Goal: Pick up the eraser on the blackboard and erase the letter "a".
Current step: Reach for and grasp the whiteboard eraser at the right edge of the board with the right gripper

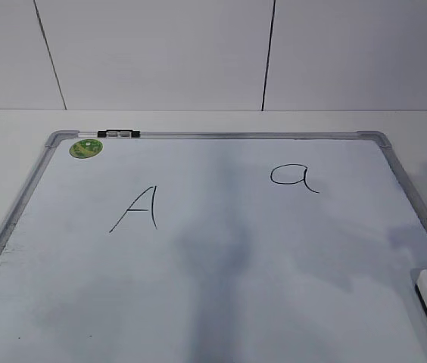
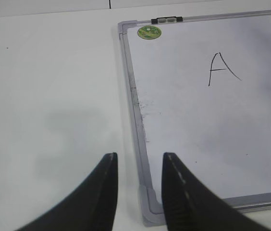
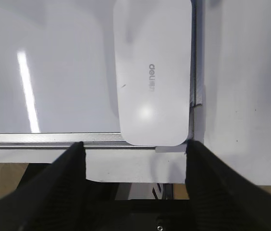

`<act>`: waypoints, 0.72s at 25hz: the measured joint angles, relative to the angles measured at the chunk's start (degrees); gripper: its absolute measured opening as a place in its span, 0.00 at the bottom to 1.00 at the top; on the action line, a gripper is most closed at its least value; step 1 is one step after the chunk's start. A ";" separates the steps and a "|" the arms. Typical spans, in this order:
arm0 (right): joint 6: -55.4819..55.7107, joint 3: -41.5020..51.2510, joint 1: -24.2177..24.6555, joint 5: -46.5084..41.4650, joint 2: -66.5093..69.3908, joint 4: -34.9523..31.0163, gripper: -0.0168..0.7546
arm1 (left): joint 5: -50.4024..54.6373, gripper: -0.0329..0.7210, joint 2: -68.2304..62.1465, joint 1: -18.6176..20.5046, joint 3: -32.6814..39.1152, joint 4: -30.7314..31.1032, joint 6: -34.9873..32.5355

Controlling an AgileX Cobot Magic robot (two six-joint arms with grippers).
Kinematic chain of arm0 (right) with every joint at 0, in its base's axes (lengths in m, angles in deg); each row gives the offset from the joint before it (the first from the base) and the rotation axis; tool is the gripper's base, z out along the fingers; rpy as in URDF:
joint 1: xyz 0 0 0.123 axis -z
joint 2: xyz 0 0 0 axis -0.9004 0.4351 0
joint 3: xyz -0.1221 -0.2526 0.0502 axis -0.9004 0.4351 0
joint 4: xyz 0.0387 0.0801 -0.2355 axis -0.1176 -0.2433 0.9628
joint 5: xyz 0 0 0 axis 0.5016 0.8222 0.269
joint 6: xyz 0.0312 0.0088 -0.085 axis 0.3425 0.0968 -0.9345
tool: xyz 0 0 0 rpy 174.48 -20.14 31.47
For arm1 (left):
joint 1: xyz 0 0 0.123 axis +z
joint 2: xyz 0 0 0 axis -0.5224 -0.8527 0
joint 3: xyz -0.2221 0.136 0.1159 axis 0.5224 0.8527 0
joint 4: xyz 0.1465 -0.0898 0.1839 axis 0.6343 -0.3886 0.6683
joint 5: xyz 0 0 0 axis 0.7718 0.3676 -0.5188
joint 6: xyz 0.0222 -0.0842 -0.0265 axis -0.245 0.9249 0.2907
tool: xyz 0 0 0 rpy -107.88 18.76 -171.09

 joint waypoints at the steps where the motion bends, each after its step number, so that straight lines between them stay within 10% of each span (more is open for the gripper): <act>1: 0.00 -0.02 0.00 0.00 0.41 0.31 0.70 | 0.00 0.35 0.00 0.00 0.00 0.00 0.00; 18: 7.52 -0.02 -8.65 0.00 1.68 10.20 0.70 | 0.00 0.35 0.00 0.00 0.00 0.00 0.00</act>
